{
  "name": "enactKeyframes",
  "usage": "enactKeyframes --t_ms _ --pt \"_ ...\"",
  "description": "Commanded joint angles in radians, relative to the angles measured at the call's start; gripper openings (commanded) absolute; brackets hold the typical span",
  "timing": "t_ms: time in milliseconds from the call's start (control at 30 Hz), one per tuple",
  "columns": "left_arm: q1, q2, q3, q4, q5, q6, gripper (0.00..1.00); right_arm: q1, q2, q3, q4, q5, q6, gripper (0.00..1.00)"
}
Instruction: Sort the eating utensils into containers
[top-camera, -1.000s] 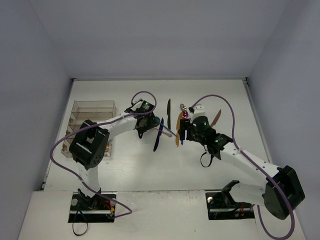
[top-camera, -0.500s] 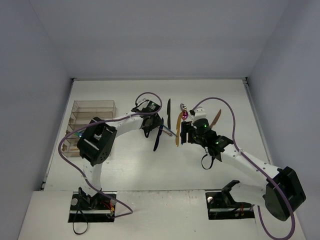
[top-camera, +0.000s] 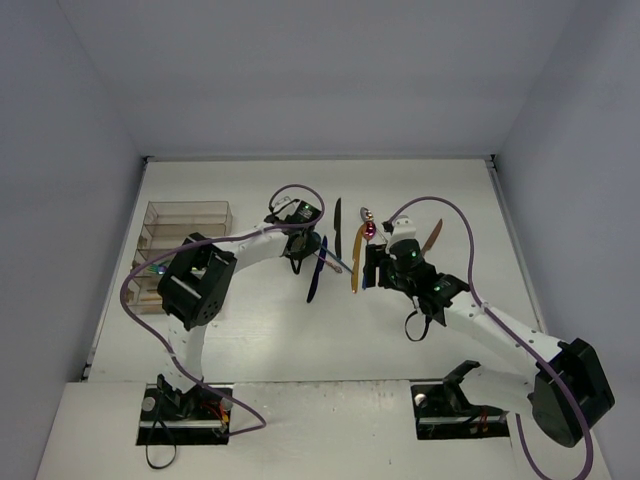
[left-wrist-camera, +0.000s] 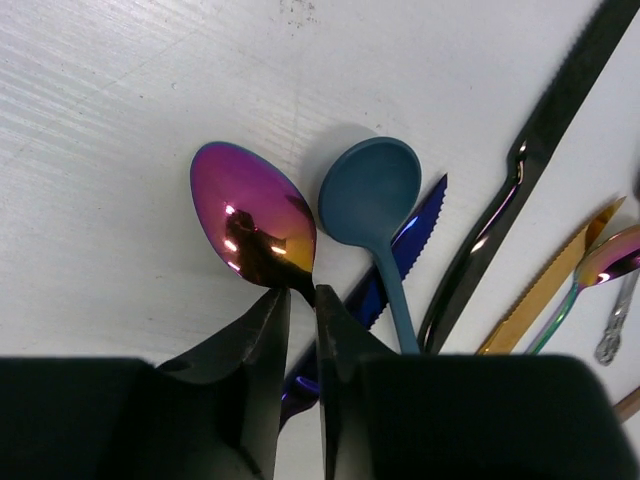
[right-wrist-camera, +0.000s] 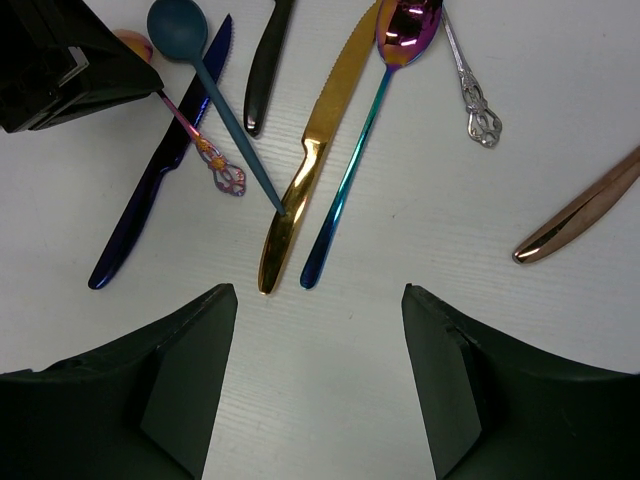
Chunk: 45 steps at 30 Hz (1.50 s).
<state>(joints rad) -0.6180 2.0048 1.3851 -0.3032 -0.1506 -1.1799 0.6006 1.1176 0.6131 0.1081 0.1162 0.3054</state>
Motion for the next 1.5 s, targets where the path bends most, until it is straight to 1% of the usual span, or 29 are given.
enactKeyframes --t_ms 0,100,267,533,733,900,1000,1133,1300,1467 --pt "0.024 0.0 0.003 -0.042 -0.03 -0.018 0.04 -0.009 -0.027 0.002 0.039 0.028 -0.011 0.64" --pt "0.043 -0.03 -0.019 -0.021 -0.031 -0.004 0.0 -0.009 -0.022 0.004 0.041 0.026 -0.012 0.64" --pt "0.07 -0.106 -0.051 0.047 -0.026 0.042 0.0 -0.009 -0.013 0.007 0.041 0.022 -0.011 0.64" --pt "0.084 -0.248 -0.051 0.078 -0.045 0.139 0.0 -0.011 -0.009 0.01 0.041 0.014 -0.01 0.64" --pt "0.113 -0.322 -0.063 0.096 -0.009 0.138 0.0 -0.01 0.007 0.022 0.039 -0.001 -0.008 0.64" --pt "0.242 -0.394 -0.078 0.061 -0.004 0.143 0.0 -0.011 0.0 0.022 0.039 -0.004 -0.011 0.64" --pt "0.369 -0.442 -0.104 0.061 0.003 0.135 0.0 -0.012 0.006 0.022 0.041 -0.004 -0.012 0.64" --pt "0.5 -0.456 -0.115 0.07 0.029 0.141 0.0 -0.011 0.02 0.027 0.041 -0.013 -0.009 0.64" --pt "0.661 -0.404 -0.093 0.092 0.076 0.14 0.0 -0.01 0.028 0.031 0.041 -0.014 -0.011 0.64" --pt "0.728 -0.305 -0.055 0.126 0.12 0.111 0.0 -0.01 0.032 0.03 0.039 -0.017 -0.007 0.64"
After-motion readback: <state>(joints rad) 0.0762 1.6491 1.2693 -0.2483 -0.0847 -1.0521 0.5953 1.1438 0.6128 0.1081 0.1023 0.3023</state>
